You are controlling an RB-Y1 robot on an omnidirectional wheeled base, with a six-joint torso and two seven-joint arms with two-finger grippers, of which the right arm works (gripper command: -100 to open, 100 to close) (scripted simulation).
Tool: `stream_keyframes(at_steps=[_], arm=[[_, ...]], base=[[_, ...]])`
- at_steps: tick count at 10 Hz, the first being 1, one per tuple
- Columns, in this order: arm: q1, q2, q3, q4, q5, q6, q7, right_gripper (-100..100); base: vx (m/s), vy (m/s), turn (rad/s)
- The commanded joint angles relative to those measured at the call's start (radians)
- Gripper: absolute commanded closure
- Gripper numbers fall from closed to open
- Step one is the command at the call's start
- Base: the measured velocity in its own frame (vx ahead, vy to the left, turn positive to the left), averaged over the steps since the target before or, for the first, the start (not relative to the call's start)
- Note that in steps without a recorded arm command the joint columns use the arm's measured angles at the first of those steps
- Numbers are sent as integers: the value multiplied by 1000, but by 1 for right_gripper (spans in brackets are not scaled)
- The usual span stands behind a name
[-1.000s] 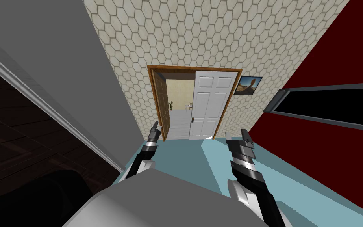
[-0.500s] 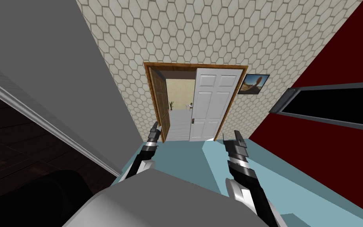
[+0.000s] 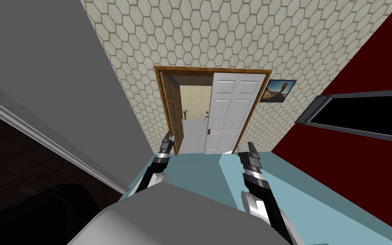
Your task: Push the door open
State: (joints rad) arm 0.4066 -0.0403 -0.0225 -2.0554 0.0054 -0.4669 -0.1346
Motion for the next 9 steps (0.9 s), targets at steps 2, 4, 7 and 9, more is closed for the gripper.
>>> stream_keyframes(at_steps=[2, 4, 7, 9], arm=[[-18, -6, 3, 61, 8, -19, -2, -100], [-35, -12, 5, 111, 14, -31, -4, -100], [-61, -21, 6, 188, 24, -49, -8, -100], [-80, -26, 8, 243, 30, -62, -11, -100]], base=[[93, 9, 21], [104, 1, 21], [98, -5, 24], [101, 13, 22]])
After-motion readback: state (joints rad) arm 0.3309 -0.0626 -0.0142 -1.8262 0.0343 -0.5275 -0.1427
